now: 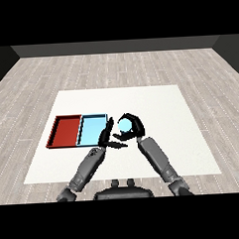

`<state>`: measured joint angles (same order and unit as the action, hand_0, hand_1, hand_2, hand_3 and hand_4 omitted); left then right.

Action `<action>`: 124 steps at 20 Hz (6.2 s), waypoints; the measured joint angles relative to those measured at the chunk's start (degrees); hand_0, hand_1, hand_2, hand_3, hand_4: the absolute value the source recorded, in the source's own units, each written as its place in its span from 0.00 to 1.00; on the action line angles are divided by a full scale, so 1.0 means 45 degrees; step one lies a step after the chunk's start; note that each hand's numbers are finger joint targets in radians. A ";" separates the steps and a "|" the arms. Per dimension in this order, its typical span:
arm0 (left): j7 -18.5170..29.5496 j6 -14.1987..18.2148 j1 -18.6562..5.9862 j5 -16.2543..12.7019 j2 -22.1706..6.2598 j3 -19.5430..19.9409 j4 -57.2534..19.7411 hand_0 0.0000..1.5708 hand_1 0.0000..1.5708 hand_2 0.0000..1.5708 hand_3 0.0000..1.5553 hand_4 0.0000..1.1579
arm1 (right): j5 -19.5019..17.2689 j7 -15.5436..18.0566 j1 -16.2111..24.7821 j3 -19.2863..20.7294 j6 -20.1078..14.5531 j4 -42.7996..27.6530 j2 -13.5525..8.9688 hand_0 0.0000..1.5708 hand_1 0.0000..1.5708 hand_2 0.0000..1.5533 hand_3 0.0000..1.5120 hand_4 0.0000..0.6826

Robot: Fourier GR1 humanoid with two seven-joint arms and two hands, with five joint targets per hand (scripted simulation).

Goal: Pick the blue can and put it in the blue box

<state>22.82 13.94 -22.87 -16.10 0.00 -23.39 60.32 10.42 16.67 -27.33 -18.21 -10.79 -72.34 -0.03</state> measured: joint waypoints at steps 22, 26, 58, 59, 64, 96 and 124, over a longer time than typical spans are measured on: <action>0.0366 0.0963 -0.0669 -0.0016 -0.0021 -0.1041 -0.0696 0.08 0.08 0.29 0.00 0.52 | 0.0529 0.0190 -0.0451 -0.2618 -0.1587 0.0225 -0.0028 0.89 0.89 0.93 0.92 0.89; 0.0169 0.1999 -0.0975 0.0661 -0.0213 -0.1257 -0.0814 0.20 0.20 0.33 0.11 0.00 | 0.0904 0.0128 -0.0983 -0.2961 -0.1812 0.0526 -0.0144 0.93 0.93 0.95 0.93 0.87; 0.0320 0.2646 -0.0898 -0.0774 -0.0141 -0.1197 -0.1291 1.00 1.00 0.97 0.93 0.95 | 0.2336 0.0143 -0.0956 -0.2887 -0.1464 0.0343 -0.0101 0.00 0.00 0.00 0.00 0.00; 0.0531 0.2633 -0.1001 -0.0948 -0.0116 -0.1202 -0.1525 1.00 1.00 0.97 0.93 0.97 | 0.2257 -0.0023 -0.0812 -0.2774 -0.1359 0.0113 -0.0130 0.00 0.00 0.00 0.00 0.00; 0.0514 0.2912 -0.0739 -0.0840 -0.0070 -0.1476 -0.1281 1.00 1.00 1.00 0.96 0.99 | 0.2232 0.0186 -0.0769 -0.2624 -0.1182 0.0222 -0.0054 0.00 0.00 0.00 0.00 0.00; -0.0700 0.2296 -0.1367 0.0945 -0.2112 0.1675 -0.3023 1.00 1.00 1.00 0.96 0.96 | 0.3006 -0.0755 0.5169 0.2310 0.0916 -0.6740 -0.2604 0.00 0.00 0.00 0.00 0.00; -0.3850 0.1474 -0.5407 0.2587 -0.2512 0.3052 -1.2515 0.92 0.92 0.88 0.00 0.45 | 0.3139 0.0201 0.4653 0.3695 0.1808 -0.3761 -0.2148 0.00 0.00 0.00 0.00 0.00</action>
<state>5.50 20.57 -47.21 -4.46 -11.31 -9.66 4.00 24.55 17.57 -6.39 -1.58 -2.65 -89.27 -9.69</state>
